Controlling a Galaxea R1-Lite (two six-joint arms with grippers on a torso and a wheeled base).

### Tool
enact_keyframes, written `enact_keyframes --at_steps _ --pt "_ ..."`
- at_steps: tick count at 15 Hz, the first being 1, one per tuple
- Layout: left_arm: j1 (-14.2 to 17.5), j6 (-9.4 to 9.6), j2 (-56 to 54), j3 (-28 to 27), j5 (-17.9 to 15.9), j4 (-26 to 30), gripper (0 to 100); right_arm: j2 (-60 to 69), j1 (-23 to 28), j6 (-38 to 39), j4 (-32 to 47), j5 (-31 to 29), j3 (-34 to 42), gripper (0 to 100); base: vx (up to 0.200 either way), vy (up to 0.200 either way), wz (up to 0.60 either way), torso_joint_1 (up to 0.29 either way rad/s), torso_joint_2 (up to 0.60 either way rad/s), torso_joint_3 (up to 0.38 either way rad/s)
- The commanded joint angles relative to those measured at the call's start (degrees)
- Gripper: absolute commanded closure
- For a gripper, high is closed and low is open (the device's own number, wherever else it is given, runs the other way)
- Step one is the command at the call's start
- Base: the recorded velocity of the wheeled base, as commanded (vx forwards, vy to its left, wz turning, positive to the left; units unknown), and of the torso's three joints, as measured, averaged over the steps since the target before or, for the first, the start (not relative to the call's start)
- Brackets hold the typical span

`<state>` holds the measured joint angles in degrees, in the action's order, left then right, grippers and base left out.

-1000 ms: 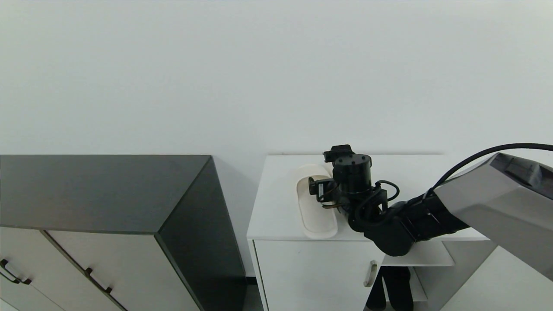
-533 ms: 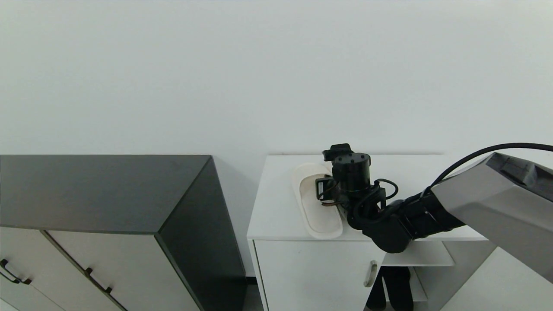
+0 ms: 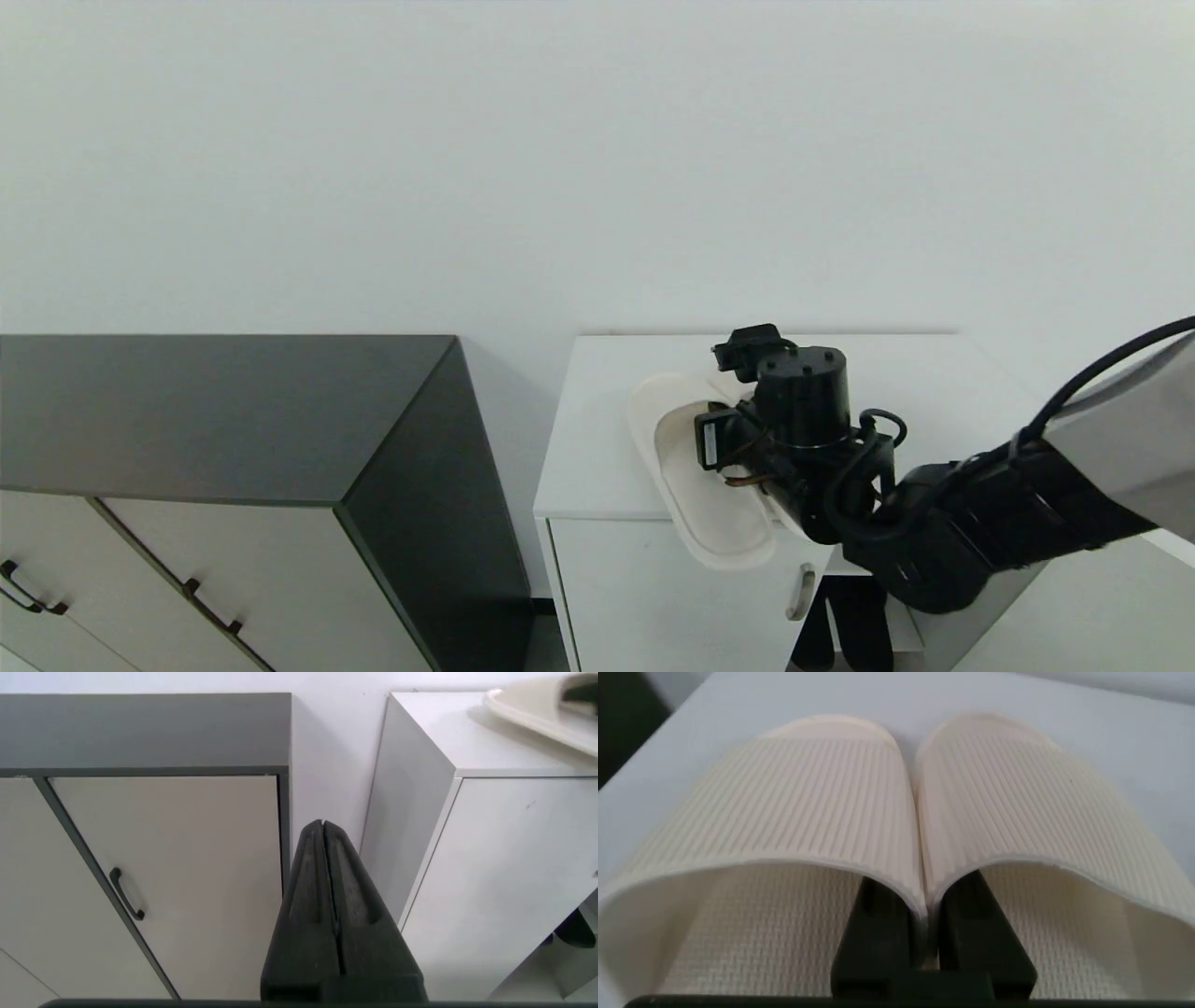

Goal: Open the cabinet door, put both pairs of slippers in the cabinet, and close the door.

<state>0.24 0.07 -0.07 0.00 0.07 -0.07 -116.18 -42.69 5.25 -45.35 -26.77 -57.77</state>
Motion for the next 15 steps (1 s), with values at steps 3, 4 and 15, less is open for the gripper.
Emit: enact_keyframes --at_steps 3,4,15 --pt "0.02 -0.07 0.07 0.00 0.01 -0.01 100 12.03 -4.59 -0.07 -2.99 7.43 14.70 100 0.000 0.000 0.00 0.000 0.00 0.000" --pt "0.02 -0.07 0.07 0.00 0.01 -0.01 100 12.47 -5.12 -0.24 -2.82 7.35 15.23 100 0.000 0.000 0.00 0.000 0.00 0.000" --pt "0.02 0.01 0.07 0.00 0.01 -0.01 100 8.60 -4.33 -0.77 -2.90 7.26 13.65 100 0.000 0.000 0.00 0.000 0.00 0.000"
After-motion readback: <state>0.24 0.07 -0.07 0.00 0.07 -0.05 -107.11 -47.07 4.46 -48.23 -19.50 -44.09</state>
